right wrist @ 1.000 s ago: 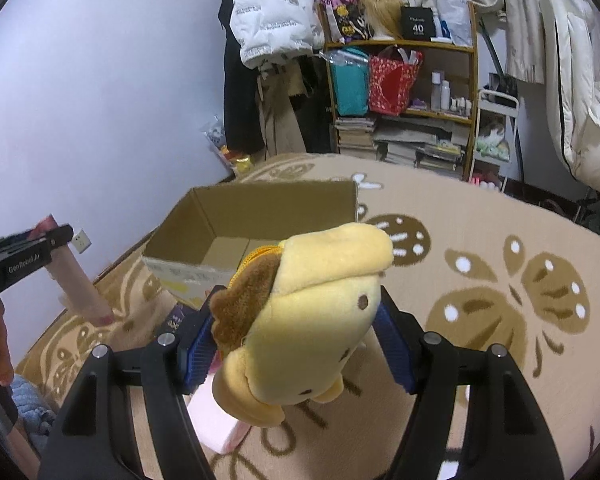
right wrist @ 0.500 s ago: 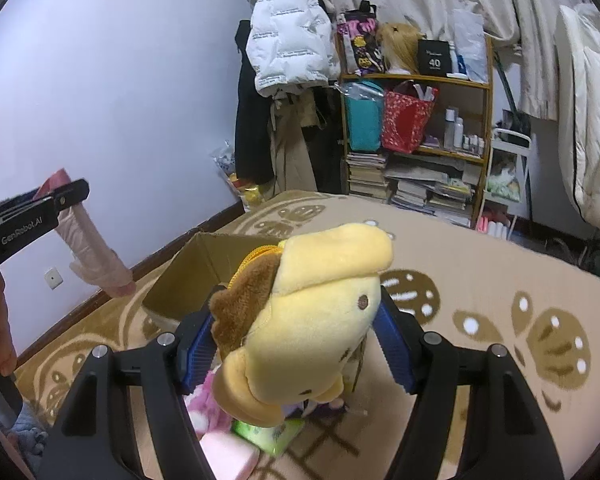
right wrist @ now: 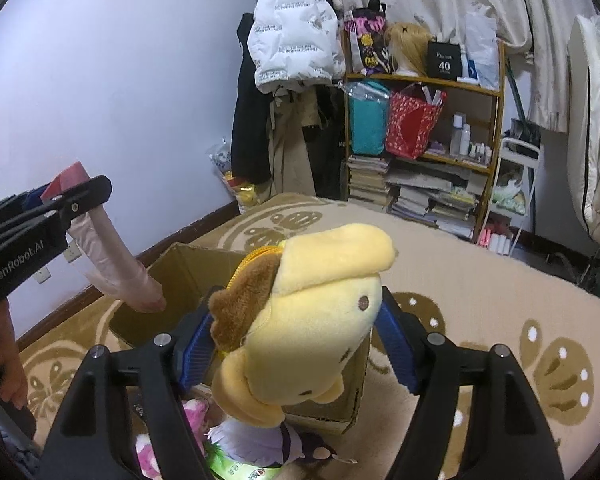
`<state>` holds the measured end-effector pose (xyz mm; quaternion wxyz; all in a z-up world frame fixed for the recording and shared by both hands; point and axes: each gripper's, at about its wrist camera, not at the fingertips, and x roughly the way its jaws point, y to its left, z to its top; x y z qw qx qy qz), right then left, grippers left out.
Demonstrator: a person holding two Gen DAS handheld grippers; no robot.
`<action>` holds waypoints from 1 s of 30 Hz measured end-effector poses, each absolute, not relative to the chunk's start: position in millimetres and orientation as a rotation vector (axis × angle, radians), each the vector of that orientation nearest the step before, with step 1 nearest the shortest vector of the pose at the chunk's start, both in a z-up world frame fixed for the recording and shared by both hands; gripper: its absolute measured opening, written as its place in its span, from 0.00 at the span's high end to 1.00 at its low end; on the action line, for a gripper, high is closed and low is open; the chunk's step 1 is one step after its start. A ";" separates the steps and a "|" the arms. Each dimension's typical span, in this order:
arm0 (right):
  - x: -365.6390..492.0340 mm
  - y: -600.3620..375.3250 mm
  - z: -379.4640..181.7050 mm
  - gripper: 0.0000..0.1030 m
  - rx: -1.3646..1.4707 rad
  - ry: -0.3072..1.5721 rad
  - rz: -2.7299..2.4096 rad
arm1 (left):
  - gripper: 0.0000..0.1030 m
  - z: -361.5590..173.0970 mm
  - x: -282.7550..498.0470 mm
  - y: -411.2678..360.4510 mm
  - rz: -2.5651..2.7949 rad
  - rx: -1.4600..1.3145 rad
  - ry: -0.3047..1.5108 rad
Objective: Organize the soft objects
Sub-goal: 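Lift the pink bag into the box with the left gripper while the right gripper drops the yellow dog in, then grasp the black Face tissue pack with the left gripper while the right gripper grasps the white-haired plush doll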
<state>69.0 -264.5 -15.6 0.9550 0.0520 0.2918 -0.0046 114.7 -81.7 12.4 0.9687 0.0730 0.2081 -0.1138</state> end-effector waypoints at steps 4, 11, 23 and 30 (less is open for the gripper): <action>78.2 -266.6 -31.3 0.22 0.115 0.629 -0.008 | 0.58 -8.2 131.7 -84.2 -0.227 0.132 0.512; 82.5 -263.9 -47.4 0.12 0.111 0.677 0.003 | 0.43 -18.6 135.0 -81.9 -0.228 0.147 0.558; 64.9 -269.1 -30.0 0.00 0.137 0.646 -0.016 | 0.00 5.8 126.7 -47.5 -0.108 0.107 0.526; 53.7 -264.4 -31.9 0.00 0.150 0.666 -0.019 | 0.00 4.1 119.4 -31.7 -0.084 0.135 0.594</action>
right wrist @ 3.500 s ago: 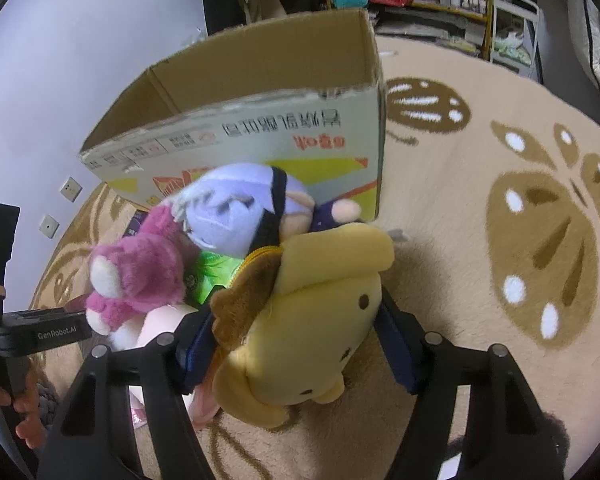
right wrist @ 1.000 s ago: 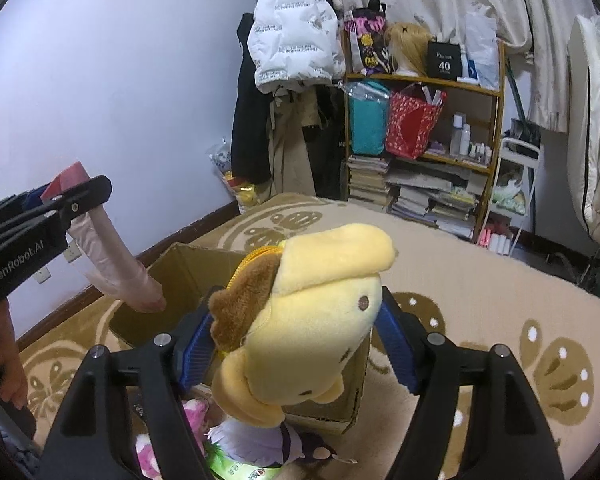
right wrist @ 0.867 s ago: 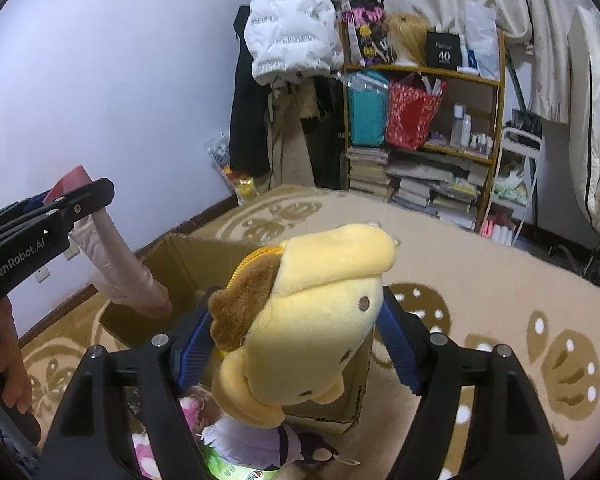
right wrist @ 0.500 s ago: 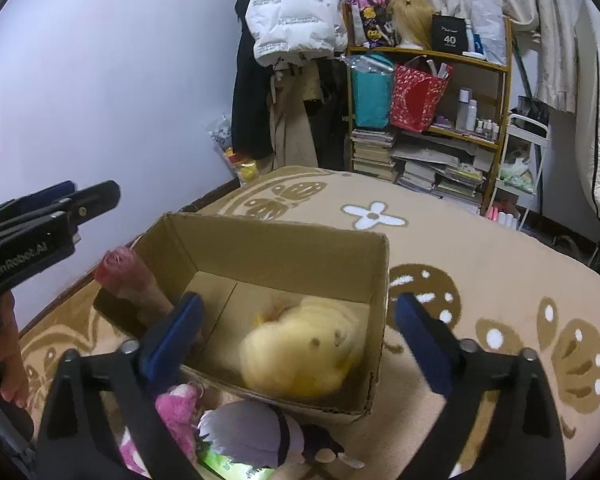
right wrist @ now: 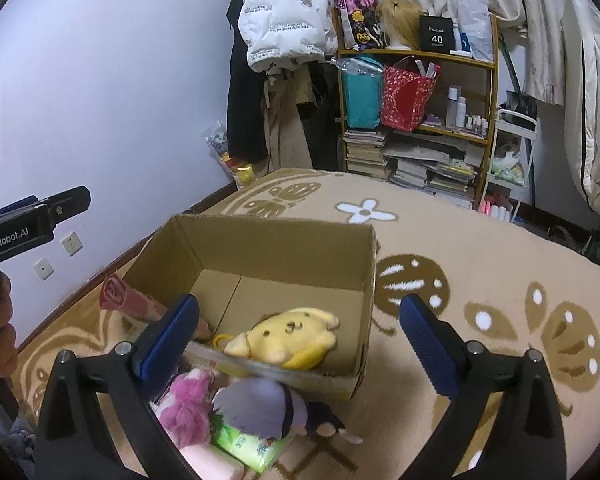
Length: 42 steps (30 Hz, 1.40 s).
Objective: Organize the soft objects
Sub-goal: 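Grasp the black Face tissue pack with the left gripper while the right gripper grasps the white-haired plush doll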
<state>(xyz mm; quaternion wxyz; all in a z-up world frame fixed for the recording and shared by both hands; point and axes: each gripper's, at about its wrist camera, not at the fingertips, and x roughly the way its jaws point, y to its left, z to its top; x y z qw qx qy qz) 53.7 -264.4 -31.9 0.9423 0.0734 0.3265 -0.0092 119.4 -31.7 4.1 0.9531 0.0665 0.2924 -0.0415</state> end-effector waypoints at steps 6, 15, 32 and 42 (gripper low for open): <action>41.0 -256.7 -35.4 0.00 0.176 0.694 -0.006 | 0.00 -5.2 107.5 -16.5 -0.084 0.115 0.654; 24.9 -253.7 -41.1 0.00 0.243 0.728 -0.002 | 0.00 -33.1 104.8 8.1 -0.087 0.069 0.793; 26.5 -247.3 -82.5 0.00 0.265 0.831 -0.007 | 0.00 -92.3 126.9 22.6 -0.057 0.037 0.993; 37.0 -252.0 -99.0 0.00 0.294 0.862 0.012 | 0.00 -130.4 133.3 -4.4 -0.140 0.158 1.116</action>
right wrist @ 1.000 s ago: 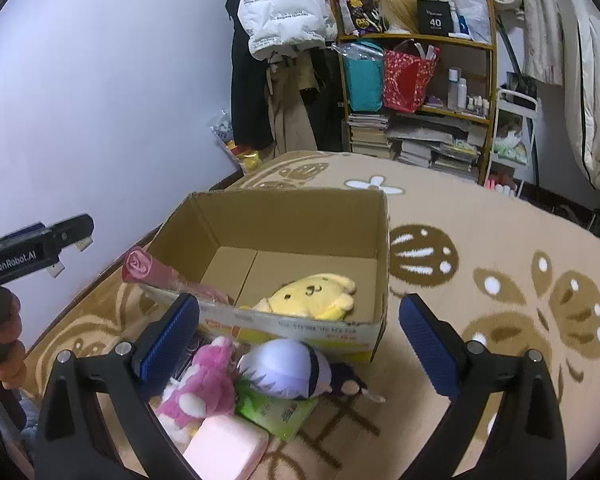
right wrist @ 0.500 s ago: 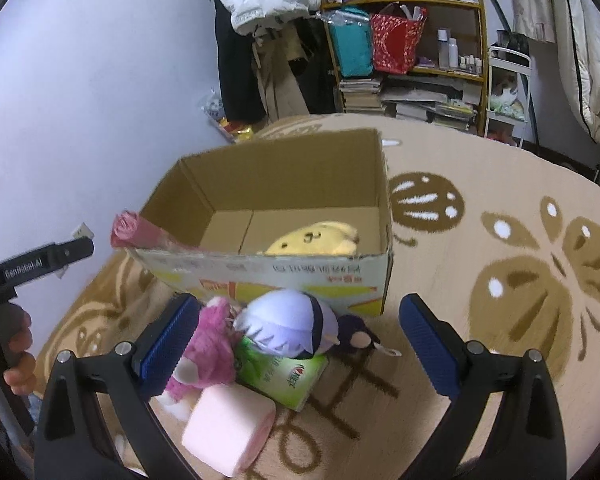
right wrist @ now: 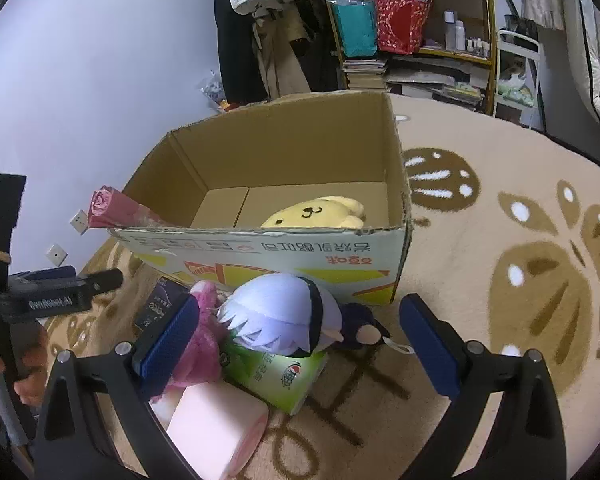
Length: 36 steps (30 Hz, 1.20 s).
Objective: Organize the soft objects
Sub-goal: 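Grasp the black Face tissue pack with the left gripper while the right gripper grasps the white-haired plush doll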
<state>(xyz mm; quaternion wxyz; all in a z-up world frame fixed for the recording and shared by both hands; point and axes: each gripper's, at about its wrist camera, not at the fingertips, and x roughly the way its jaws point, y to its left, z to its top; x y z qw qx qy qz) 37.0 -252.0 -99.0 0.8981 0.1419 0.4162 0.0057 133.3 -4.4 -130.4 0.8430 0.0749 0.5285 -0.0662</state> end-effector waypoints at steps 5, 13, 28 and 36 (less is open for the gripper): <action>46.1 -251.0 -108.2 0.00 0.293 0.885 0.016 | 0.00 -145.4 136.9 -14.7 -0.140 0.205 1.141; 56.0 -260.3 -121.8 0.00 0.345 0.900 0.006 | 0.00 -164.3 147.5 -19.9 -0.173 0.191 1.194; 66.4 -264.0 -143.4 0.00 0.420 0.961 0.030 | 0.00 -182.1 158.0 -33.4 -0.247 0.136 1.228; 69.2 -263.6 -147.7 0.00 0.464 0.993 0.026 | 0.00 -190.1 161.5 -35.8 -0.259 0.123 1.235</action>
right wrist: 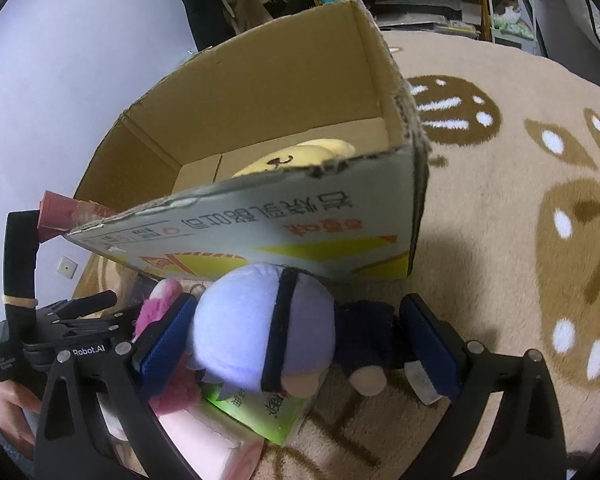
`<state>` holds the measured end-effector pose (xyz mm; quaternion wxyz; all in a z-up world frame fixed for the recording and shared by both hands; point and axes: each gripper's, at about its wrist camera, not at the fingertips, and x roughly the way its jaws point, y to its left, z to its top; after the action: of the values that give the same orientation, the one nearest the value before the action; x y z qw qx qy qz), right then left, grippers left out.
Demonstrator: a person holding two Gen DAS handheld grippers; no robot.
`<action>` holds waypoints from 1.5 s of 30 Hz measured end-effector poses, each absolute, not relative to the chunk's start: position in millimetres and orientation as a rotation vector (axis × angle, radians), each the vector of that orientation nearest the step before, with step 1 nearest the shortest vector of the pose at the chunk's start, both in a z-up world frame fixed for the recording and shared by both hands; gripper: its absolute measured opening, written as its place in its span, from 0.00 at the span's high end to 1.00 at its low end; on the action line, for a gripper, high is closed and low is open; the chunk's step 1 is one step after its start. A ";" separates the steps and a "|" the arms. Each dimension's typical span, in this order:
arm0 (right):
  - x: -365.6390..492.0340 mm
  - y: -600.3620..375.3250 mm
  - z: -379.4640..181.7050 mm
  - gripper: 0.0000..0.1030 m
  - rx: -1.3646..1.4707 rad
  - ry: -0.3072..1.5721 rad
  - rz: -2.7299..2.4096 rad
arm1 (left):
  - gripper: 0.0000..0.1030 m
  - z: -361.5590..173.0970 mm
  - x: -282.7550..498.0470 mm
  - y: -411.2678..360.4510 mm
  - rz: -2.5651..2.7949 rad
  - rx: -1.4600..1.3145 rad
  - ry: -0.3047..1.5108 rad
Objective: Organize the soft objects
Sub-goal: 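Grasp the black Face tissue pack with the left gripper while the right gripper grasps the white-haired plush doll, then lower the tissue pack into the box with the left gripper while the right gripper places the doll inside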
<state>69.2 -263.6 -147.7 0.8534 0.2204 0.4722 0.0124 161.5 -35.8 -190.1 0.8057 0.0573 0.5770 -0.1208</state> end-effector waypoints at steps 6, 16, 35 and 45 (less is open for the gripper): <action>68.0 -262.5 -148.6 0.01 0.472 1.008 0.020 | 0.00 -193.9 155.3 -32.0 -0.240 0.146 1.231; 55.8 -261.3 -138.6 0.04 0.448 0.988 0.018 | 0.50 -192.5 143.3 -33.8 -0.226 0.195 1.229; 18.6 -264.5 -95.0 0.05 0.427 0.862 -0.002 | 0.58 -102.5 109.8 -3.5 -0.178 0.132 1.027; 4.1 -261.6 -59.7 0.05 0.367 0.753 -0.021 | 0.58 -26.4 99.0 -3.3 -0.168 0.144 0.805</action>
<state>4.1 -261.6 -59.7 0.9134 0.1783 0.3658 -0.0102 99.0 -3.3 -26.4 0.9141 0.0698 0.3909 -0.0814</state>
